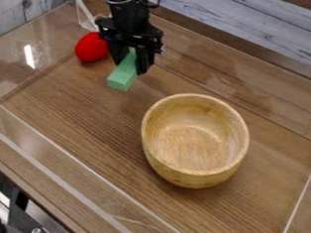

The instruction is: Put the green block in the brown bowl

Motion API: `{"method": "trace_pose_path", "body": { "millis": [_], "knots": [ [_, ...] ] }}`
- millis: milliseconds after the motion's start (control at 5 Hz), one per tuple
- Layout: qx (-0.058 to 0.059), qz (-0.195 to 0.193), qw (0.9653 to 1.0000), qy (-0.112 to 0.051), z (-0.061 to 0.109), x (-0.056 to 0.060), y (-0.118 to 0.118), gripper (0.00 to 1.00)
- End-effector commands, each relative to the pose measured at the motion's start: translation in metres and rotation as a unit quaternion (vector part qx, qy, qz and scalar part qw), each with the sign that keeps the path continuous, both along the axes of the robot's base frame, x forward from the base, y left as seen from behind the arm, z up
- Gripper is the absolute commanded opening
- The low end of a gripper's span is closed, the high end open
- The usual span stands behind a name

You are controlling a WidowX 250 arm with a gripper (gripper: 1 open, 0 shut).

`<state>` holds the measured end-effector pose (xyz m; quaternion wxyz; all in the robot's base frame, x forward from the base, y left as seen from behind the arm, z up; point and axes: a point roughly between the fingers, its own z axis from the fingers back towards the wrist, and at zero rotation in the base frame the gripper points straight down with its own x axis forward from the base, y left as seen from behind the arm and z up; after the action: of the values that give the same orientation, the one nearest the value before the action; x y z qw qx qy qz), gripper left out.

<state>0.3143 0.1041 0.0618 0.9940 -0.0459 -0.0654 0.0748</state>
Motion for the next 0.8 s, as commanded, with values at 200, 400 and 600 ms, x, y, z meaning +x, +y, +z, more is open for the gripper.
{"method": "trace_pose_path", "body": {
  "millis": [200, 400, 600],
  "knots": [
    [0.003, -0.016, 0.9991, -0.038, 0.05, -0.018, -0.058, 0.0],
    [-0.003, -0.039, 0.9987, -0.032, 0.049, -0.03, -0.1, 0.0],
    [-0.004, -0.034, 0.9991, -0.025, 0.038, -0.034, -0.139, 0.0]
  ]
}}
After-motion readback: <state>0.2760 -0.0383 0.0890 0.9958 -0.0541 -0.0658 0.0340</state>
